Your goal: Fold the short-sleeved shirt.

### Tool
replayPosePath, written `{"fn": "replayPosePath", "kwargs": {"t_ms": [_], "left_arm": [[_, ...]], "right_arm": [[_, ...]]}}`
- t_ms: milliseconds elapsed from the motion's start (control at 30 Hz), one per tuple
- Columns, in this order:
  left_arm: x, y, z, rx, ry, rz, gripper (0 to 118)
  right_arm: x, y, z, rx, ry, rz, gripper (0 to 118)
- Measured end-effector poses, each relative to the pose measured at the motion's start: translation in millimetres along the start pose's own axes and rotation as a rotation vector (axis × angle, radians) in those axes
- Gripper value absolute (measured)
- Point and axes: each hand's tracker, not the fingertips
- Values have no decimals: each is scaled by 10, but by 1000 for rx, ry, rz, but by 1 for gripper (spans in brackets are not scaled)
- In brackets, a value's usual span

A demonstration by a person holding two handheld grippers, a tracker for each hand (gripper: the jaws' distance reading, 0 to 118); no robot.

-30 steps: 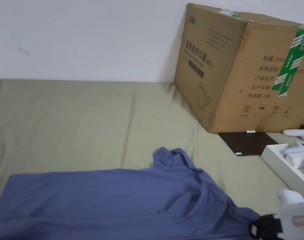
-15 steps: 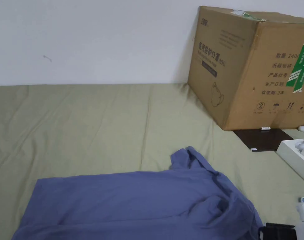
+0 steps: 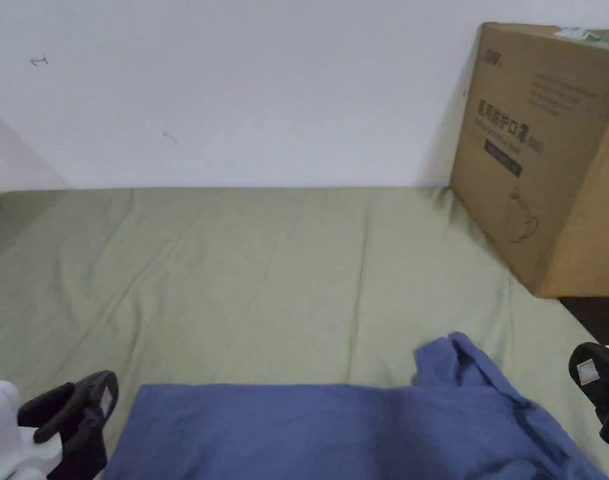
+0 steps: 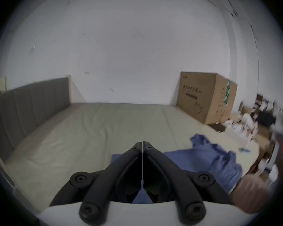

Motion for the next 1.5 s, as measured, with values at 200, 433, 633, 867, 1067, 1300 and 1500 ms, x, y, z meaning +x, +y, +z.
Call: {"fn": "replayPosePath", "kwargs": {"t_ms": [200,433,633,867,1067,1300,1500], "left_arm": [[-884,208,-1441,-518,-75,225,1],[-1289,-395,-2598,-659,34,86,110],[-1329,-904,-3156,-817,80,-14,111],[-990,-1014,-2779,-633,145,-163,88],[-695,-490,-2239,-497,5,-51,2],[-505,-44,-1692,-360,-29,-86,2],[-680,-80,-1747,-399,2,-46,2]], "right_arm": [[110,-22,-336,-105,4,5,0],[352,-187,-592,-207,7,-99,0],[411,-272,-670,-261,-14,-74,0],[460,-328,-745,-288,-37,-88,0],[916,-224,-1306,-340,-57,-169,0],[1665,-281,-2715,-757,-171,-127,118],[1846,-710,-3327,-955,-228,-106,115]]}}
